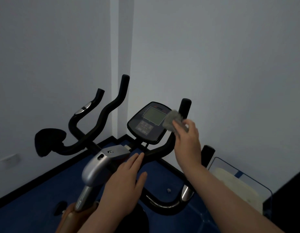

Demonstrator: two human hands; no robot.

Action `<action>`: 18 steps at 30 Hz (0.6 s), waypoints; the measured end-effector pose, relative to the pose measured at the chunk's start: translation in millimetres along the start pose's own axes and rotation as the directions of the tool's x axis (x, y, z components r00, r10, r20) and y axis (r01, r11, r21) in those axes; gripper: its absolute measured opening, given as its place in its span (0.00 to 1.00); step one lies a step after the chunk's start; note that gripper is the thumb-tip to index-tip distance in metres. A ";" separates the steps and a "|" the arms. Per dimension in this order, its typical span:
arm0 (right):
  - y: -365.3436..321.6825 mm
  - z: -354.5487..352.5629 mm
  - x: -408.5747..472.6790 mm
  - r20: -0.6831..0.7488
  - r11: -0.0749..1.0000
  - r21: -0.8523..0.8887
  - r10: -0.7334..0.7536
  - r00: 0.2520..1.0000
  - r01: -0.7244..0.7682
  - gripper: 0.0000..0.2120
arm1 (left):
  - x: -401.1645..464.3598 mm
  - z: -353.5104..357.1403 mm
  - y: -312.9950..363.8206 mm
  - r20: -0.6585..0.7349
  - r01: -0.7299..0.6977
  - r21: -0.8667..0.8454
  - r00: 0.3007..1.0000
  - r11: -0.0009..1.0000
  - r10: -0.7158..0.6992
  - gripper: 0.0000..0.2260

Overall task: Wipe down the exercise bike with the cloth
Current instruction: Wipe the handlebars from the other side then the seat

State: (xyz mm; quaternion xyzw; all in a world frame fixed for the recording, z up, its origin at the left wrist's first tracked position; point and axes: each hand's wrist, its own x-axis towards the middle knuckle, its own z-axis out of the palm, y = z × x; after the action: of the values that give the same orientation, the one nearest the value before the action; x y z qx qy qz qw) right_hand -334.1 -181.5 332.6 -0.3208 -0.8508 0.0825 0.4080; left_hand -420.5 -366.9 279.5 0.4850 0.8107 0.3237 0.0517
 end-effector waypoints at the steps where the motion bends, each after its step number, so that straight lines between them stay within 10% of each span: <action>1: 0.7 2.5 -8.3 0.016 0.998 0.040 0.038 0.999 -0.038 0.17 | 0.4 -0.1 -0.2 0.001 -0.001 -0.007 1.000 1.000 0.001 0.27; 8: -13.3 -28.0 43.3 -0.282 0.989 0.148 0.040 0.959 0.003 0.19 | 0.1 2.0 -1.7 -0.010 -0.009 0.011 1.000 1.000 0.009 0.27; 18: -4.6 -9.0 23.6 -0.087 0.911 0.303 0.321 0.943 -0.282 0.23 | 0.7 4.4 -3.0 -0.013 -0.025 0.064 1.000 0.998 0.026 0.28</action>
State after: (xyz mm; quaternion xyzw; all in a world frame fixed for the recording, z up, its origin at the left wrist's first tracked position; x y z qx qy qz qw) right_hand -340.5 -171.7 355.4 -0.3907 -0.7405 0.2447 0.4889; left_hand -421.4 -365.2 274.5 0.4943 0.8149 0.3016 0.0262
